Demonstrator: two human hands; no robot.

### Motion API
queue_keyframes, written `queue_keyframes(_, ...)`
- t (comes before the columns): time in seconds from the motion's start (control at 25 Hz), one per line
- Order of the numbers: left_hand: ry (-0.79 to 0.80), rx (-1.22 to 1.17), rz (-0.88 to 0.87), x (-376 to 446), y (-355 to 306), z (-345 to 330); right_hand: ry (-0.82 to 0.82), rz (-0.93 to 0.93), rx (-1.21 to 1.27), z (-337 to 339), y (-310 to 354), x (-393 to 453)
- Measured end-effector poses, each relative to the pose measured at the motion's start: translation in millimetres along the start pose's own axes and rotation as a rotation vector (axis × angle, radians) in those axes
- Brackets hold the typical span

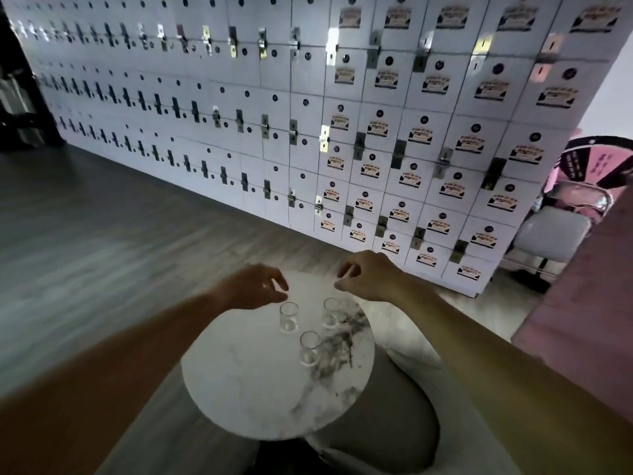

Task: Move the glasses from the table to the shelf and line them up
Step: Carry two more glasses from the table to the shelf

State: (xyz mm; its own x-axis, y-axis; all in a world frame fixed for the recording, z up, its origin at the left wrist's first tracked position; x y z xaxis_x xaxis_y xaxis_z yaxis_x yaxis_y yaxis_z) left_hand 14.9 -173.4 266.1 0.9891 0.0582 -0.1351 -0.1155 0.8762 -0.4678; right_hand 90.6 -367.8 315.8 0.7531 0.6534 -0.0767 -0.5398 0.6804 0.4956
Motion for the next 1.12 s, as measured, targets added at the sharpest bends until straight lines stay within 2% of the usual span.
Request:
queue_keyframes(0.2, 0.077, -0.011, 0.044, 65.7, 61.1, -39.8, 0.113, -0.056, 0.022, -62.4, -39.0, 63.0)
queue_keyframes(0.56, 0.199, 0.013, 0.041, 173.8, 158.8, -130.6, 0.302, -0.307, 0.077, -197.6, -129.8, 129.2)
queue_keyframes(0.88, 0.315, 0.056, 0.008, 218.1, 190.1, -202.6, 0.426, -0.284, 0.068, -281.5, -164.4, 146.5)
queue_keyframes(1.12, 0.222, 0.024, -0.009, 231.9, 198.8, -223.0, 0.358, -0.249, 0.019, -314.5, -177.9, 141.0)
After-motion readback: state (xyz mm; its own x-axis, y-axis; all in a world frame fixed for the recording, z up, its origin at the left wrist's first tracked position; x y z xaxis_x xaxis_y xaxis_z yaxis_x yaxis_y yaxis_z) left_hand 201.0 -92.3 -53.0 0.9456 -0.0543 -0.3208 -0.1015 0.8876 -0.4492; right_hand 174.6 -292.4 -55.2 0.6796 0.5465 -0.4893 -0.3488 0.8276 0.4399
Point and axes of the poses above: each hand's wrist, its own x-axis towards the middle knuckle, its own z-axis out of the back of the hand, y = z × x, the point moved 9 cm from there along x, towards the middle knuckle, and after that the axes turned 5 degrees about y, right-handed, at the moved point
